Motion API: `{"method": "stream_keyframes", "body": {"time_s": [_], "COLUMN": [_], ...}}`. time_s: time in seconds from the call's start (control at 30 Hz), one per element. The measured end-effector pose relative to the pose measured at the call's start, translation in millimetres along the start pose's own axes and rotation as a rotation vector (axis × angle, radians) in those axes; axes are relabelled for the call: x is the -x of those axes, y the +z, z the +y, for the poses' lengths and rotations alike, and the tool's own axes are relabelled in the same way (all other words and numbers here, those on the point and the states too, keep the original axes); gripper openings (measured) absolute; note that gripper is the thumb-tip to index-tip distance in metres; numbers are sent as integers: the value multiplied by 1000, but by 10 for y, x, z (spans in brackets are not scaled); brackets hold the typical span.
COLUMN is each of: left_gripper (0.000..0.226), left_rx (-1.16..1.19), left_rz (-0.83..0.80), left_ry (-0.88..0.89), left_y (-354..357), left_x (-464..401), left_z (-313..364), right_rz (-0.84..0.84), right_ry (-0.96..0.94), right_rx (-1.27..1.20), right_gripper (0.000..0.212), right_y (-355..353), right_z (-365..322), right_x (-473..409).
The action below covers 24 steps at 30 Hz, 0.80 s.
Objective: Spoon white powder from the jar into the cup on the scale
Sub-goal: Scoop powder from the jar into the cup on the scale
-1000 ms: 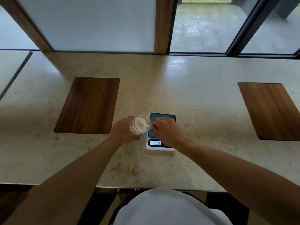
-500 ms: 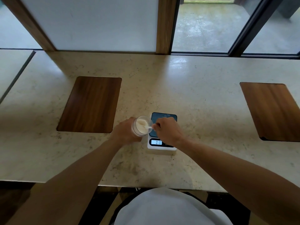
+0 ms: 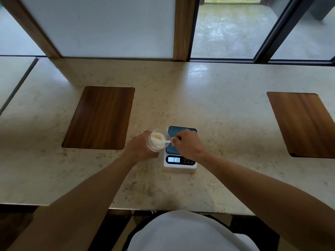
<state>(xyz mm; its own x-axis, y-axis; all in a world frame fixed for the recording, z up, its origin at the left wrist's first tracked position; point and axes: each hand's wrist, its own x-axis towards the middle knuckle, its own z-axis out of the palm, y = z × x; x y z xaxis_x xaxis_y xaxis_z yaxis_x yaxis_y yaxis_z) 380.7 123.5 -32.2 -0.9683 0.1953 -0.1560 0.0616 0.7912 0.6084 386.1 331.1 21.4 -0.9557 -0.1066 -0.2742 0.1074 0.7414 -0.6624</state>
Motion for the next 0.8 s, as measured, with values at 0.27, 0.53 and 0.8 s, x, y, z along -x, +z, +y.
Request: {"method": "stream_keyframes", "body": {"time_s": [0.27,0.53,0.8], "left_gripper": [81,73,80], "left_rx": [33,25,55], "left_rz": [14,-50,-4], "left_ry": [-35,-62,-125], "left_y": [7,18,-30], "left_x": [-29,-95,-75], "left_z": [37,105,161], "right_rz": [46,115,142], "right_ry": [13,7,-27], "right_rx": [-18,-29,-34], "right_gripper": [36,29,32], "right_y": [-55,-197,-445], "right_z": [88,153,211], "right_x": [-30,-16,49]}}
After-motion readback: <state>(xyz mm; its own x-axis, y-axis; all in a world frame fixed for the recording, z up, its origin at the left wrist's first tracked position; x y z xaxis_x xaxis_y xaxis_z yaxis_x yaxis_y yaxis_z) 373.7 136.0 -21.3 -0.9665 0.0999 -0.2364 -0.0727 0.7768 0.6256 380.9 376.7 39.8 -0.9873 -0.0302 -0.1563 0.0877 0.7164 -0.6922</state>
